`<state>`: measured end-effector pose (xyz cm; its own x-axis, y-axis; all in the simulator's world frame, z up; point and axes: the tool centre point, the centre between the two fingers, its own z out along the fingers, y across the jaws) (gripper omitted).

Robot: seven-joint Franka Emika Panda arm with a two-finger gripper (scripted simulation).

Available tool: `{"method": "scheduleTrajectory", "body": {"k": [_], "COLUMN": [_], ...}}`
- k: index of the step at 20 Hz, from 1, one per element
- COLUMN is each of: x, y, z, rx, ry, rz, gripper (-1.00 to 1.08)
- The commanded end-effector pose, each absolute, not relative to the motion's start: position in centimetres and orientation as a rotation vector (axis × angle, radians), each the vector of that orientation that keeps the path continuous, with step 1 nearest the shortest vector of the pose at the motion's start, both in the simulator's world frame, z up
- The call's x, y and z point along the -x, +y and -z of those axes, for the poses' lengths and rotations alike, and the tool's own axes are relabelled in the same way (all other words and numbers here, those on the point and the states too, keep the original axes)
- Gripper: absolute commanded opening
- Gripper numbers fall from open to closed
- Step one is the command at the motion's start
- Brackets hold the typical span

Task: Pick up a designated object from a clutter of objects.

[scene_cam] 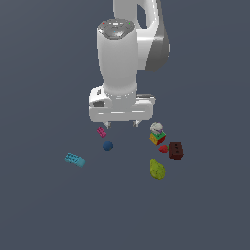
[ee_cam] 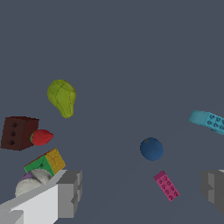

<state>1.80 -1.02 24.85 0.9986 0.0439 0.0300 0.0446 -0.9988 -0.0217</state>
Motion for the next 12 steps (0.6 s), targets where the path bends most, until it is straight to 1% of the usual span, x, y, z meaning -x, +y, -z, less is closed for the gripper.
{"method": "scheduleTrajectory", "body": {"k": [1, 7, 12], "x": [-1.7, -0.7, 0.5], "y": [-2.3, -5.4, -7.2], "z": [-22.2, -15.5, -11.5], "rx": [3.122, 3.129, 3.133], "ry": [-0.085, -0.133, -0.163], "rz": [0.039, 0.022, 0.011], "gripper": [1.0, 1.0, 1.0]}}
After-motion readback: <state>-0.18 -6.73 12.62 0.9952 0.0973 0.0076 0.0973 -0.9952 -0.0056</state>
